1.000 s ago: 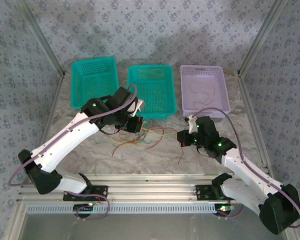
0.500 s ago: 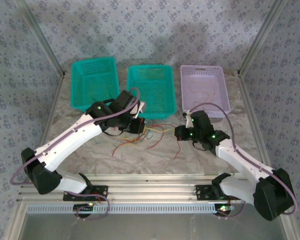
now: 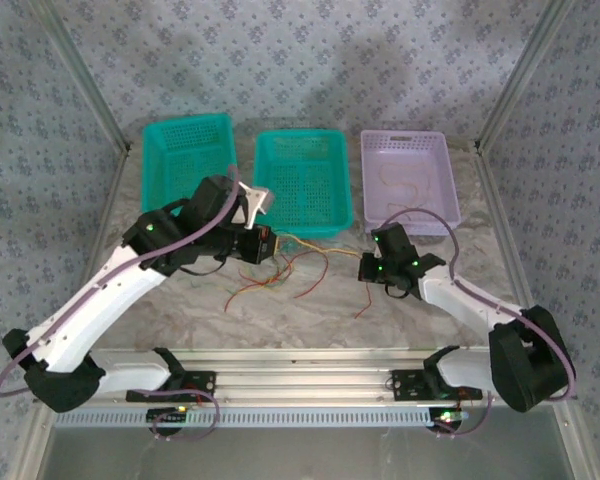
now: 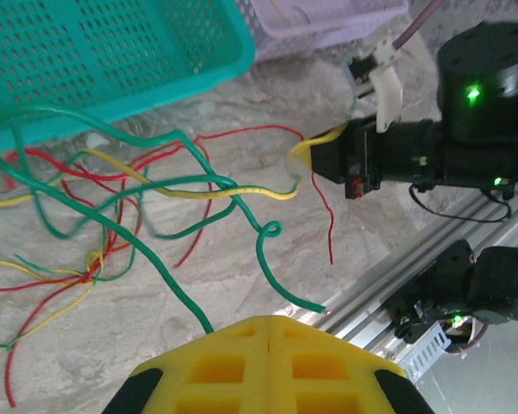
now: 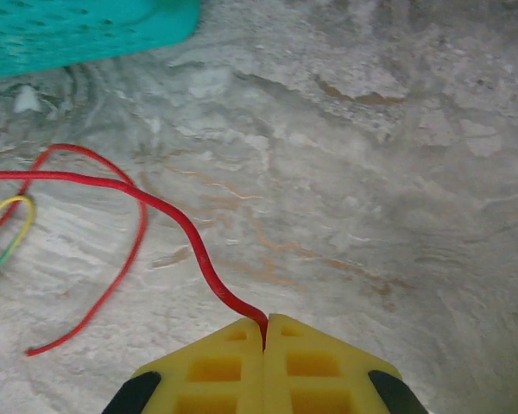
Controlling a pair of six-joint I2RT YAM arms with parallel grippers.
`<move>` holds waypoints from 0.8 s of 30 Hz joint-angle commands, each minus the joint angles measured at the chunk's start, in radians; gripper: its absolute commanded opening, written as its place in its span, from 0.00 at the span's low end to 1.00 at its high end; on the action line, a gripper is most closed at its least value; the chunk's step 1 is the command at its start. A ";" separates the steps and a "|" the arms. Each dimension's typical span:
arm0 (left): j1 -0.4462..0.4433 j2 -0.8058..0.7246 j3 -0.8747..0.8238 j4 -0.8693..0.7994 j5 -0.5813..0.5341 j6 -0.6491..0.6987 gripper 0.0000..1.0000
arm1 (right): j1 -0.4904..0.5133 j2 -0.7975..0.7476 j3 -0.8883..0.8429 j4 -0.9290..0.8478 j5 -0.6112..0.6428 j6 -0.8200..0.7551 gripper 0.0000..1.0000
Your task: Untangle the cables
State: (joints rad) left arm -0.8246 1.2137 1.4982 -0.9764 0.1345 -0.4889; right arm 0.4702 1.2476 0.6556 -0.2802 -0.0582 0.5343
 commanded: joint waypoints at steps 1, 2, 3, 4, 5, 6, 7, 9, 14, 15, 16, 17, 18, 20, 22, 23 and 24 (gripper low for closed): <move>0.005 -0.016 0.043 -0.063 -0.056 0.023 0.00 | -0.008 0.007 0.020 -0.057 0.055 -0.020 0.00; 0.006 -0.014 0.053 -0.082 -0.072 0.031 0.00 | -0.012 0.006 0.023 -0.068 0.063 -0.026 0.00; 0.007 -0.015 0.060 -0.096 -0.090 0.037 0.00 | -0.016 0.004 0.023 -0.084 0.071 -0.026 0.00; 0.009 -0.018 0.067 -0.109 -0.111 0.042 0.00 | -0.023 0.000 0.023 -0.100 0.066 -0.025 0.00; 0.011 -0.024 0.072 -0.119 -0.122 0.048 0.00 | -0.032 -0.005 0.021 -0.105 0.054 -0.029 0.00; 0.012 -0.030 0.073 -0.121 -0.127 0.049 0.00 | -0.040 -0.017 0.016 -0.092 0.042 -0.041 0.00; 0.016 -0.036 0.071 -0.119 -0.131 0.047 0.00 | -0.041 -0.040 0.004 -0.068 0.015 -0.055 0.00; 0.015 -0.037 0.066 -0.119 -0.127 0.043 0.00 | -0.039 -0.091 -0.017 -0.037 -0.049 -0.068 0.00; 0.017 -0.034 0.058 -0.113 -0.156 0.047 0.00 | -0.048 -0.143 -0.015 -0.067 -0.067 -0.087 0.04; 0.016 -0.031 0.057 -0.116 -0.166 0.047 0.00 | -0.050 -0.138 -0.011 -0.072 -0.088 -0.092 0.05; 0.019 -0.028 0.056 -0.112 -0.165 0.047 0.00 | -0.053 -0.131 -0.006 -0.069 -0.133 -0.108 0.08; 0.019 -0.026 0.052 -0.108 -0.156 0.044 0.00 | -0.050 -0.128 -0.003 -0.063 -0.186 -0.122 0.11; 0.018 -0.024 0.050 -0.105 -0.150 0.043 0.00 | -0.046 -0.130 -0.001 -0.062 -0.204 -0.122 0.14; 0.019 -0.016 0.042 -0.100 -0.139 0.038 0.00 | -0.039 -0.157 -0.007 -0.043 -0.243 -0.119 0.21; 0.018 -0.013 0.028 -0.087 -0.132 0.030 0.00 | -0.036 -0.198 -0.011 -0.029 -0.252 -0.116 0.27; 0.018 -0.013 0.017 -0.074 -0.121 0.025 0.00 | -0.034 -0.224 -0.014 -0.021 -0.257 -0.118 0.30; 0.018 -0.011 0.005 -0.065 -0.112 0.020 0.00 | -0.034 -0.246 -0.016 -0.018 -0.263 -0.121 0.33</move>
State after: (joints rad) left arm -0.8112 1.1988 1.5265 -1.0672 0.0063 -0.4614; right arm 0.4309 1.0653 0.6437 -0.3229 -0.2584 0.4309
